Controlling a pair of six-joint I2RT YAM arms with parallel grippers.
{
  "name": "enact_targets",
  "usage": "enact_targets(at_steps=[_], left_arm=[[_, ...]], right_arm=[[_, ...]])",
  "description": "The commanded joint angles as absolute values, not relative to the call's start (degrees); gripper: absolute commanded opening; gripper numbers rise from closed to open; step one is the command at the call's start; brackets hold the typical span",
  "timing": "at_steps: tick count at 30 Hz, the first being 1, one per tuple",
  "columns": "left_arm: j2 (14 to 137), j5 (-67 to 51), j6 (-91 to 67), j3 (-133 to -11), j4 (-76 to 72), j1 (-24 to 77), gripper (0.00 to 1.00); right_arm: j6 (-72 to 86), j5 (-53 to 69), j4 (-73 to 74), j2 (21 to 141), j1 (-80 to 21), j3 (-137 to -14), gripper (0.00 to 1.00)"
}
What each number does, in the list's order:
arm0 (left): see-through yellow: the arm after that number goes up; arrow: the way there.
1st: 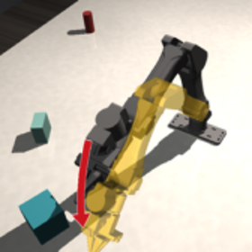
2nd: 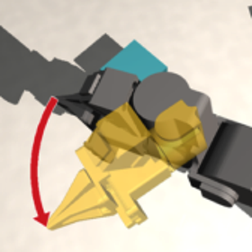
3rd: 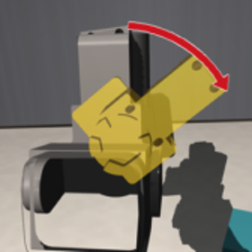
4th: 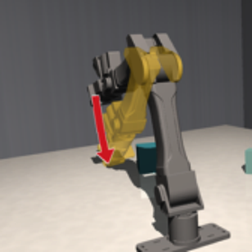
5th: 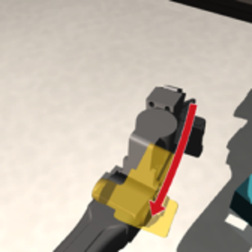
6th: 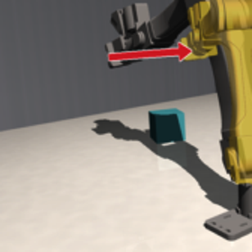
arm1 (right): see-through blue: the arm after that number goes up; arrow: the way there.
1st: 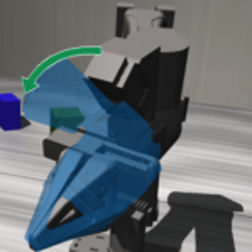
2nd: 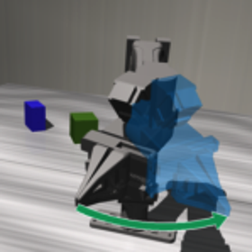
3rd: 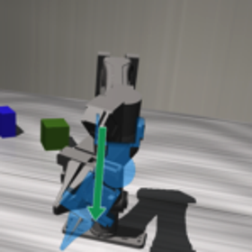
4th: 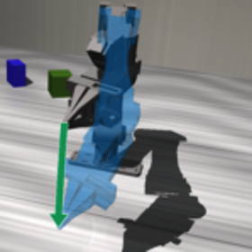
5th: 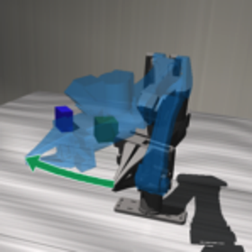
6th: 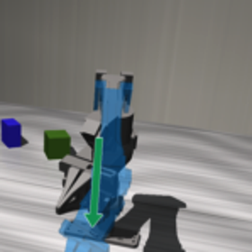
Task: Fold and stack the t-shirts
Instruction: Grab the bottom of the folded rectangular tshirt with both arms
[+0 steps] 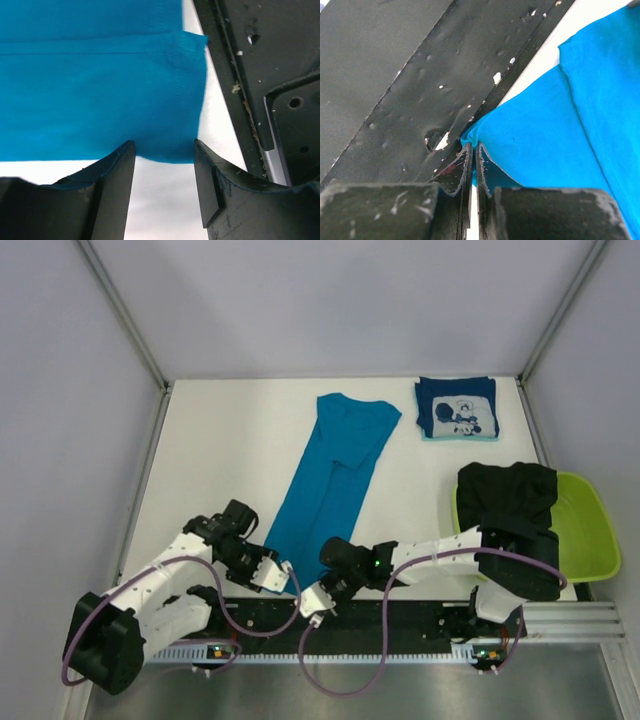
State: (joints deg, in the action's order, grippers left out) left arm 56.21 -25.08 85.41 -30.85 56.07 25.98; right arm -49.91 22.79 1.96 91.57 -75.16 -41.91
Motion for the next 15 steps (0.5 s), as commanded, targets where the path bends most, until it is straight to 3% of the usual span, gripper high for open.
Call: enact_targets(at_steps=[1, 8, 10, 12, 13, 15], left_arm=[[57.22, -23.57, 95.0, -26.46, 54.93, 26.46, 0.54], [58.53, -20.92, 94.23, -23.73, 49.76, 27.51, 0.53], [58.88, -19.69, 93.26, -23.2, 47.91, 27.77, 0.41], [58.62, -19.6, 91.85, -23.64, 47.64, 28.03, 0.17], [58.36, -19.77, 90.28, -24.77, 47.9, 28.12, 0.0], [58.18, -19.86, 84.5, -28.72, 48.08, 28.12, 0.0]], right_arm=[[-49.75, 24.0, 6.33, 89.66, -75.85, -45.0, 0.0], [-47.9, 23.56, 5.98, 89.03, -75.41, -44.74, 0.0], [-47.29, 23.21, 5.63, 88.68, -75.41, -44.65, 0.0], [-44.4, 22.76, 5.01, 87.63, -74.71, -44.65, 0.0], [-42.64, 23.02, 4.66, 86.84, -73.92, -44.74, 0.0], [-38.78, 24.07, 3.69, 84.83, -71.82, -44.65, 0.0]])
